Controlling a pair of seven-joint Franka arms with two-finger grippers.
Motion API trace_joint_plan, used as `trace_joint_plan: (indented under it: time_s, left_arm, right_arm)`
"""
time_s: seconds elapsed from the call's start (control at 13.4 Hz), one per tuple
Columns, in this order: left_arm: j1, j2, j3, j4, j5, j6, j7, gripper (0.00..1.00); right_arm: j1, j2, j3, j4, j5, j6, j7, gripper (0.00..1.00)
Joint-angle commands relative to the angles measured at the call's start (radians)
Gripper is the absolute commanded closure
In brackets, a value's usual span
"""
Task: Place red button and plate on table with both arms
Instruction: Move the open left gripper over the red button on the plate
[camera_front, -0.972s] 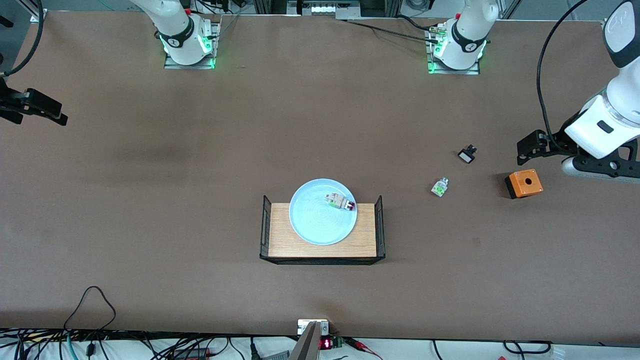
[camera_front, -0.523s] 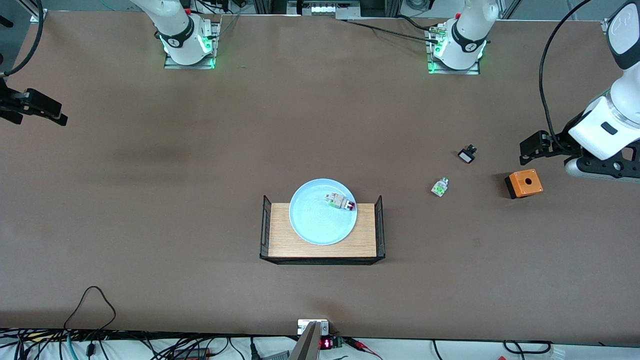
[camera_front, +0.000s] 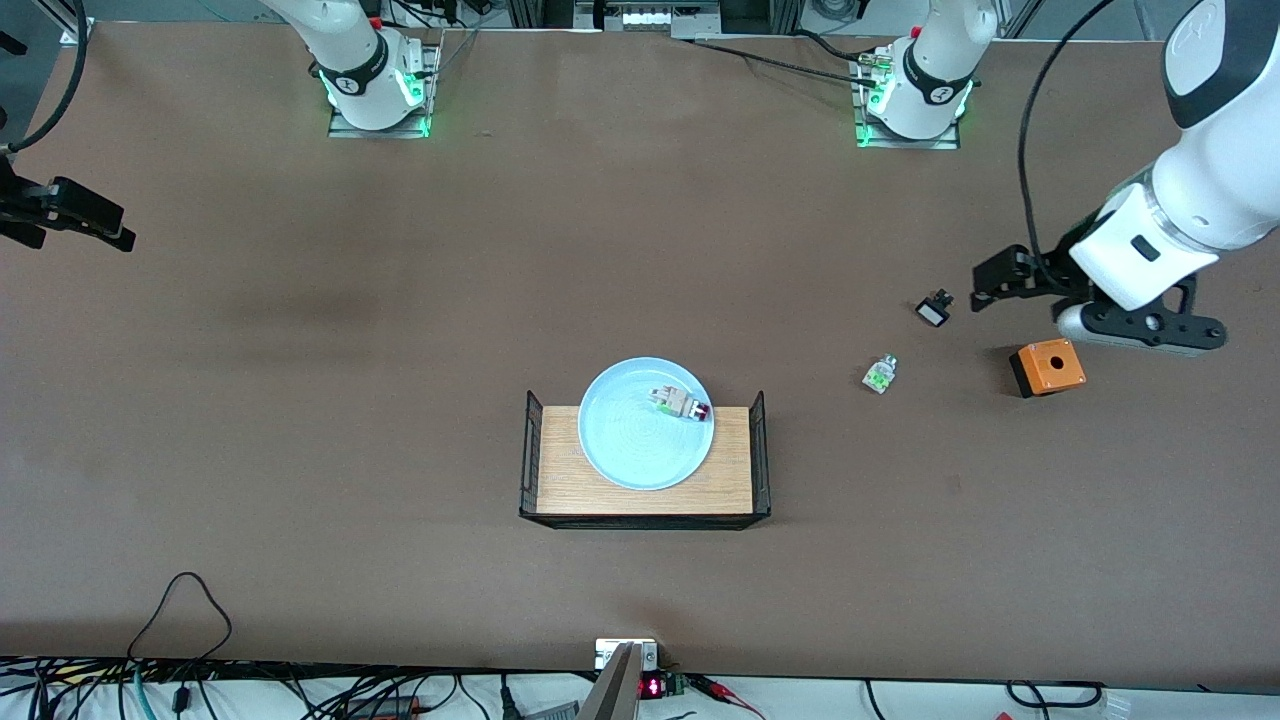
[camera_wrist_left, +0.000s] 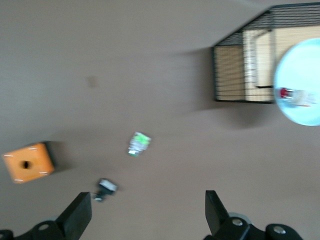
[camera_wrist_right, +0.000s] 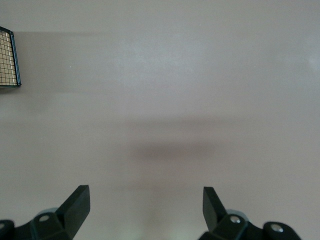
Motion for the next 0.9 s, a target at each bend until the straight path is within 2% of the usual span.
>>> trace_joint_plan:
  time_s: [0.0, 0.3, 0.6, 0.82]
  left_arm:
    - [-0.079, 0.043, -0.062, 0.011, -0.001, 0.009, -0.136, 0.0]
    - [-0.285, 0.202, -0.06, 0.098, 0.037, 0.123, -0.528, 0.0]
    - [-0.354, 0.361, -0.051, 0.237, 0.049, 0.154, -0.796, 0.0]
    - [-0.406, 0.446, -0.049, 0.317, 0.152, 0.154, -0.926, 0.0]
  right_arm:
    - [0.007, 0.007, 0.002, 0.021, 0.014, 0.001, 0.012, 0.0]
    - [0.004, 0.007, 0.0, 0.021, 0.015, 0.002, 0.01, 0.0]
    - [0.007, 0.007, 0.0, 0.021, 0.015, 0.002, 0.012, 0.0]
    - [0.007, 0.007, 0.0, 0.022, 0.015, 0.002, 0.012, 0.0]
